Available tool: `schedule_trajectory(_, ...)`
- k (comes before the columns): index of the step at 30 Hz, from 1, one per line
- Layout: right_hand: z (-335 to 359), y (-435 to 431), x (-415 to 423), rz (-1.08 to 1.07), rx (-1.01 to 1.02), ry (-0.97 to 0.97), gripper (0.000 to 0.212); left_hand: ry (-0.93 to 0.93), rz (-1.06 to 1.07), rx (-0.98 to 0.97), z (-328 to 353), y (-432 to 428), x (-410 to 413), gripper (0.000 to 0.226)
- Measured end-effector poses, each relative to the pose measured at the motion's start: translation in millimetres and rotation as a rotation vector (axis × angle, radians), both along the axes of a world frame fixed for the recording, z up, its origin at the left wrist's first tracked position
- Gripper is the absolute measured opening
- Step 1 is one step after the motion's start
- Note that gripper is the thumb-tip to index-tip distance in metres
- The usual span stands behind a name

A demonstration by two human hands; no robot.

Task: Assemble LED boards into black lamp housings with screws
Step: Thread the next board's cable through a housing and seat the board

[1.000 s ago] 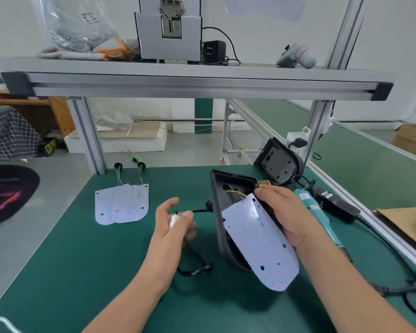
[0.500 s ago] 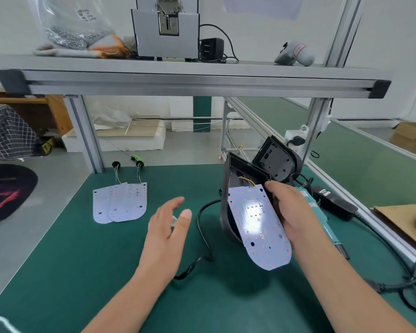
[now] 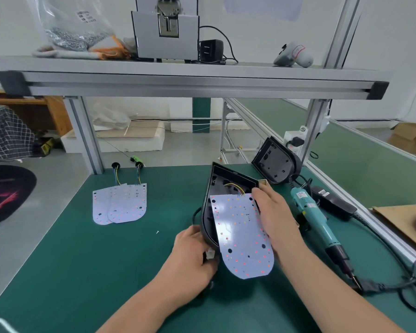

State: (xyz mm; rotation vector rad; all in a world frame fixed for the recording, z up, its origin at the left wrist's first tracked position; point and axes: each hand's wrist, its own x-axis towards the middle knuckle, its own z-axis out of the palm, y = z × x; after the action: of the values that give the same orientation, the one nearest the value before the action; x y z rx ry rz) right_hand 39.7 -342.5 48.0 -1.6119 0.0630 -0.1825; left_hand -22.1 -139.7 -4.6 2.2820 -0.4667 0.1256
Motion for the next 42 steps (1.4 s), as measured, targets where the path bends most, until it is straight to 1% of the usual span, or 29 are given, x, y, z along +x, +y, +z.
schedule_trajectory(2, -1.7, -0.8, 0.2, 0.025, -0.053, -0.022, 0.028, 0.145, 0.04, -0.176, 3.6, 2.5, -0.5, 0.031)
schedule_trajectory(4, -2.6, -0.6, -1.1, 0.096, -0.079, -0.067, 0.034, 0.202, 0.047, -0.321, 5.5, 4.1, -1.4, 0.041)
schedule_trajectory(5, -0.4, 1.0, -3.3, 0.148, -0.043, -0.088, 0.03, 0.206, 0.055, -0.367, 5.3, 6.0, -0.8, 0.044)
schedule_trajectory(6, -5.2, -0.9, -0.9, 0.175, -0.017, -0.107, 0.018, 0.216, 0.05, -0.419, 6.4, 7.2, -0.7, 0.046)
schedule_trajectory(7, -4.9, -0.8, -1.4, 0.186, -0.015, -0.106, 0.002, 0.235, 0.033, -0.492, 6.3, 8.9, 0.2, 0.049)
schedule_trajectory(9, -6.7, -1.5, 1.1, 0.152, -0.064, -0.099, 0.025, 0.322, 0.033, -0.697, 5.9, 12.8, 2.8, 0.054)
schedule_trajectory(10, -8.5, -2.0, 3.5, 0.127, -0.077, -0.098, 0.03, 0.349, 0.043, -0.784, 6.1, 14.1, 3.7, 0.054)
schedule_trajectory(11, -8.3, -0.8, 2.6, 0.099, -0.079, -0.103, 0.028, 0.346, 0.051, -0.829, 5.9, 14.7, 4.2, 0.052)
schedule_trajectory(14, -14.0, 3.1, 1.2, 0.075, -0.108, -0.179, 0.013, 0.287, 0.04, -0.777, 6.8, 11.5, 1.3, 0.051)
schedule_trajectory(16, -16.5, 6.2, -0.1, 0.062, -0.138, -0.2, 0.008, 0.264, 0.034, -0.745, 6.5, 8.3, 0.9, 0.046)
schedule_trajectory(19, -19.0, 8.7, 0.1, 0.025, -0.109, -0.231, 0.007, 0.271, 0.04, -0.693, 6.3, 6.6, 2.3, 0.032)
schedule_trajectory(21, -19.4, 9.1, 1.1, -0.015, -0.167, -0.268, 0.017, 0.268, 0.072, -0.634, 4.5, 5.0, 2.4, 0.031)
schedule_trajectory(23, -19.0, 7.9, 1.1, -0.013, -0.253, -0.293, 0.029, 0.245, 0.12, -0.569, 2.7, 2.4, 2.1, 0.032)
schedule_trajectory(25, -18.1, 4.8, -0.5, 0.003, -0.385, -0.381, 0.039, 0.223, 0.169, -0.533, 0.6, 1.1, 3.3, 0.026)
schedule_trajectory(28, -12.9, -1.7, -2.2, 0.07, -0.638, -0.504, 0.044, 0.205, 0.218, -0.55, -0.8, 1.1, 5.5, 0.016)
schedule_trajectory(30, -9.2, -6.1, -0.7, 0.15, -0.748, -0.5, 0.043, 0.201, 0.236, -0.57, -1.0, 2.0, 6.6, 0.012)
schedule_trajectory(33, -6.9, -15.8, 2.8, 0.26, -0.958, -0.461, 0.047, 0.19, 0.255, -0.576, -0.9, 2.8, 7.2, 0.015)
schedule_trajectory(34, -6.0, -18.1, 4.1, 0.285, -0.997, -0.438, 0.047, 0.192, 0.26, -0.574, -0.5, 3.2, 7.3, 0.016)
schedule_trajectory(35, -5.1, -19.5, 5.3, 0.298, -0.994, -0.412, 0.045, 0.195, 0.261, -0.57, 0.1, 3.4, 7.5, 0.016)
schedule_trajectory(36, -4.0, -20.4, 6.0, 0.303, -0.946, -0.389, 0.041, 0.199, 0.255, -0.568, 0.1, 3.4, 7.7, 0.018)
schedule_trajectory(39, -1.3, -17.0, 7.4, 0.257, -0.635, -0.335, 0.034, 0.205, 0.17, -0.579, 1.4, 5.8, 7.5, 0.037)
schedule_trajectory(40, -1.6, -13.9, 6.7, 0.212, -0.517, -0.328, 0.034, 0.204, 0.124, -0.575, 1.2, 6.3, 6.9, 0.044)
schedule_trajectory(42, -4.0, -4.8, 4.3, 0.102, -0.329, -0.327, 0.032, 0.206, 0.069, -0.547, 1.2, 6.8, 5.0, 0.049)
